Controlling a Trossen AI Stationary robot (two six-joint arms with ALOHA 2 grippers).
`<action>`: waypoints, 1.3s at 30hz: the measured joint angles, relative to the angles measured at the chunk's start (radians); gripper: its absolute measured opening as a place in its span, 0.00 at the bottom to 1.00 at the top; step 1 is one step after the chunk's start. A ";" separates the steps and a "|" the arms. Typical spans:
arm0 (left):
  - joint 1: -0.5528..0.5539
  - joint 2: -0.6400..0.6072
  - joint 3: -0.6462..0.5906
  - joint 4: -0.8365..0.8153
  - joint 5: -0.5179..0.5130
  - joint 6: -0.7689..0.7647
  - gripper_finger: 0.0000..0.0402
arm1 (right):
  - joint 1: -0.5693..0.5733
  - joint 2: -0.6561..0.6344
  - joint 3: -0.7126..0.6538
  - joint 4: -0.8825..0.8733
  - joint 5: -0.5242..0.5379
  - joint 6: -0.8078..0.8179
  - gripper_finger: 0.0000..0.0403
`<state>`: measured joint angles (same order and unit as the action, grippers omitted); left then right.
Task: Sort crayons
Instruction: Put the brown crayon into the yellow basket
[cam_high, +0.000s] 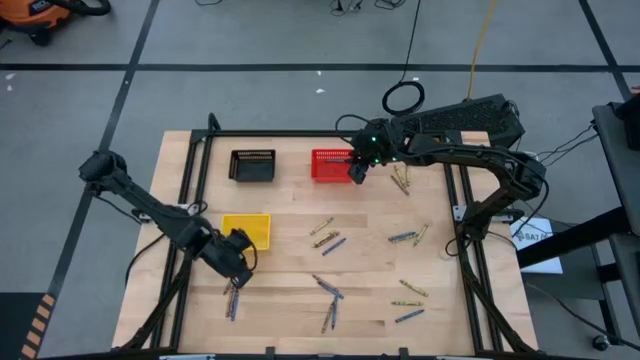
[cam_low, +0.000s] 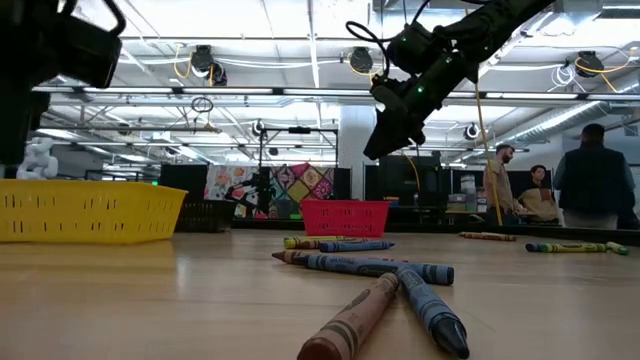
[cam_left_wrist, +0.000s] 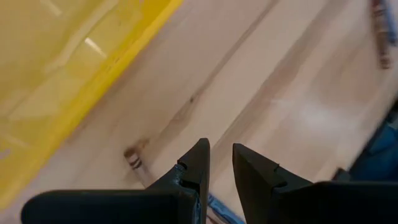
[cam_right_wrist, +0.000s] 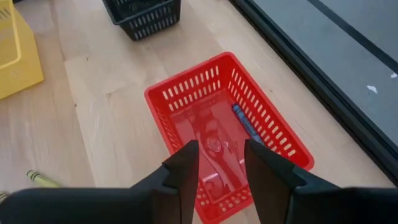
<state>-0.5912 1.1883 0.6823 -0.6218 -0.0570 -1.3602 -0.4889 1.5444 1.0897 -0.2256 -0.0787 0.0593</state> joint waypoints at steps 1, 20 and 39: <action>-0.006 0.014 0.000 0.001 0.000 -0.016 0.19 | 0.000 0.000 0.000 0.000 0.000 0.000 0.29; -0.092 0.163 0.000 -0.122 0.028 -0.231 0.19 | 0.000 0.000 0.000 0.019 0.000 0.006 0.29; -0.092 0.300 0.002 -0.106 0.051 -0.220 0.19 | 0.000 0.000 0.000 0.026 -0.001 0.007 0.29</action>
<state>-0.6834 1.4881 0.6846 -0.7275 -0.0055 -1.5798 -0.4892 1.5444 1.0896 -0.1993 -0.0795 0.0666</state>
